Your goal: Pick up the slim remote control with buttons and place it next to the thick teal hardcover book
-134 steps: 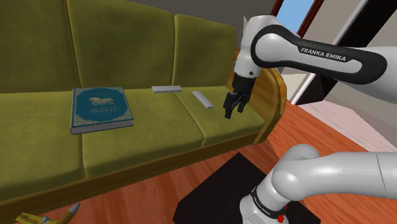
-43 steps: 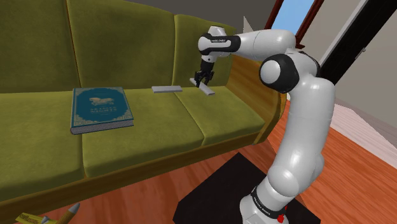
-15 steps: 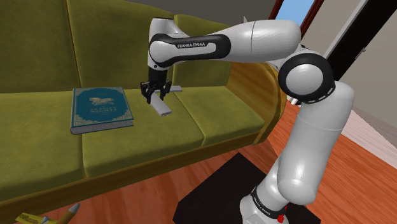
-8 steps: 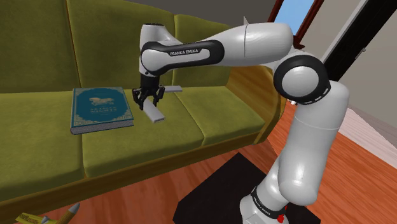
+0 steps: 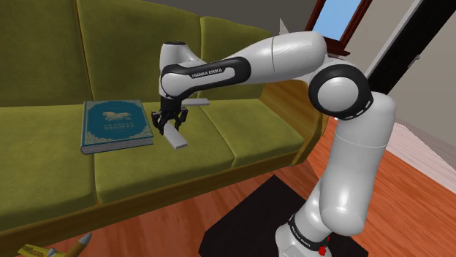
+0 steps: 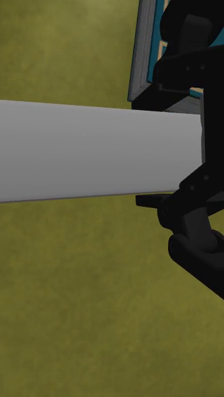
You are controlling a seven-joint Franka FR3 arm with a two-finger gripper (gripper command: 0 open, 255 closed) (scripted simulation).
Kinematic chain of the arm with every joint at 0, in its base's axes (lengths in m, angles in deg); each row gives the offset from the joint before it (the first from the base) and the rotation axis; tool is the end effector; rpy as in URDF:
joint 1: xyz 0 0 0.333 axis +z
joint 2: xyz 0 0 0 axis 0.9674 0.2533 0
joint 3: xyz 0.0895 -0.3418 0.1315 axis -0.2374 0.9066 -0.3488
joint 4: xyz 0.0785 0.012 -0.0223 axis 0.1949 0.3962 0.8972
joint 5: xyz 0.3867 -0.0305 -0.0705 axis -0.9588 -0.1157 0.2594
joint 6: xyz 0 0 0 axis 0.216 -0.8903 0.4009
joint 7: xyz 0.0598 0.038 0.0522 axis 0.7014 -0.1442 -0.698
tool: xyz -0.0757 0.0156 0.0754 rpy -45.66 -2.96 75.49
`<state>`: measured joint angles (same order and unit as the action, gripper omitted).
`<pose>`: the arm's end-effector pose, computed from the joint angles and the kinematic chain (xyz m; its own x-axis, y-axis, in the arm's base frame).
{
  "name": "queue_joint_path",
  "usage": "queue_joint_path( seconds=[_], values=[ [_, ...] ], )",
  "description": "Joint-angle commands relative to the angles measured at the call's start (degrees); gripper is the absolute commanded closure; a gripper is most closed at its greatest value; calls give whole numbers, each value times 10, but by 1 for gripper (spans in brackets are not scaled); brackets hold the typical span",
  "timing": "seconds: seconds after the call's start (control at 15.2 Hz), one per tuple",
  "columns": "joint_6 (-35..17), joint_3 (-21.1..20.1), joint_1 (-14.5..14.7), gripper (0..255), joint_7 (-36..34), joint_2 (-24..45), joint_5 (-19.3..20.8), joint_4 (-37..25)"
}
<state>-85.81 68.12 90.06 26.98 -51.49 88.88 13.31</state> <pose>0.6218 0.2164 0.4392 0.9970 -0.0774 -0.0083 -0.0774 -0.9970 0.0020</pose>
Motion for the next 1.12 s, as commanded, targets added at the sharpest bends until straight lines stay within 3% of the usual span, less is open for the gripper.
queue_joint_path(
  seconds=[0.0, 0.33, 0.86, 0.92, 1.06],
  values=[
    [-14, 1, 0, 255, 0, 6, 1, 8],
    [-47, 1, 0, 255, -1, 22, 3, 24],
    [-47, 1, 0, 255, -1, 22, 3, 24],
    [-47, 1, 0, 0, -1, 22, 3, 24],
    [-47, 1, 0, 0, -1, 22, 3, 24]
  ],
)
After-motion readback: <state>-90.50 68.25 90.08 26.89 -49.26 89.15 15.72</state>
